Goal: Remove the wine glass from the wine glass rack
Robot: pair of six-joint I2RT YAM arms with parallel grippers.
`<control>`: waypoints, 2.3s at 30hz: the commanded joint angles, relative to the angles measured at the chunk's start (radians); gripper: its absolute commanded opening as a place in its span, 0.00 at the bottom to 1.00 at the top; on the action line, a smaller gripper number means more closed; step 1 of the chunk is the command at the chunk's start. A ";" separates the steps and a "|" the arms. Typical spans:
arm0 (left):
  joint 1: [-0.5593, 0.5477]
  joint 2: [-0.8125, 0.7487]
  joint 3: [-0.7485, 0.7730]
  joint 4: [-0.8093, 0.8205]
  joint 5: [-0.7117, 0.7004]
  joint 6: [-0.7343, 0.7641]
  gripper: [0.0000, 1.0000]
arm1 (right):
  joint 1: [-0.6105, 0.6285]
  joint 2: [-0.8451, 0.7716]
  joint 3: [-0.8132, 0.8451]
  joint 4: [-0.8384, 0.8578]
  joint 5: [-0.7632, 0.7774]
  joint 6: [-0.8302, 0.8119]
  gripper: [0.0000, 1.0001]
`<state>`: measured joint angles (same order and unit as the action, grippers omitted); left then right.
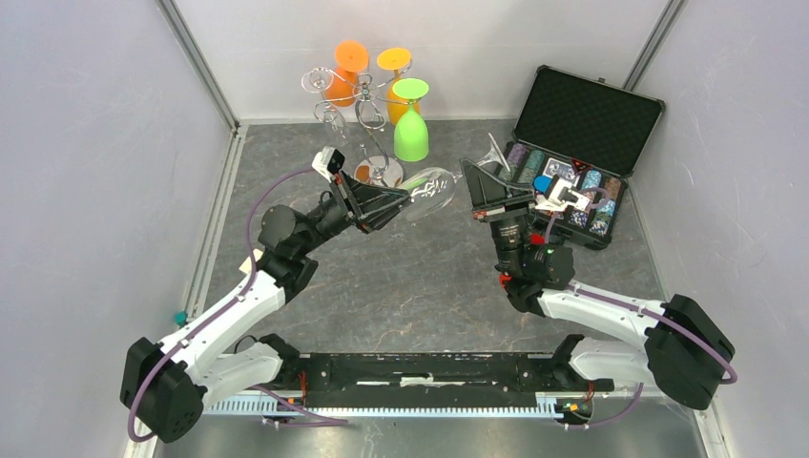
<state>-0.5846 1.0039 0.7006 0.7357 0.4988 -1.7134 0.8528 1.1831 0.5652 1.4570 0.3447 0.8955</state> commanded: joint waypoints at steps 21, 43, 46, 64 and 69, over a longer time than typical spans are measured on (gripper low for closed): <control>-0.003 -0.027 0.107 -0.027 0.017 0.190 0.17 | 0.012 0.011 -0.073 0.017 0.028 0.044 0.00; -0.003 -0.051 0.156 -0.219 -0.022 0.360 0.02 | 0.013 0.036 -0.106 0.108 -0.057 0.029 0.44; -0.004 -0.057 0.178 -0.299 -0.042 0.426 0.02 | 0.012 0.032 -0.123 0.133 -0.079 0.035 0.55; -0.035 0.108 0.588 -1.194 -0.199 1.031 0.02 | 0.010 -0.448 -0.154 -0.860 -0.109 -0.239 0.86; -0.123 0.226 0.733 -1.420 -0.390 1.164 0.02 | 0.011 -0.539 0.025 -1.347 0.137 -0.427 0.86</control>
<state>-0.6460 1.1637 1.3144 -0.4721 0.2611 -0.7441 0.8619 0.6971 0.4469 0.5793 0.2768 0.6693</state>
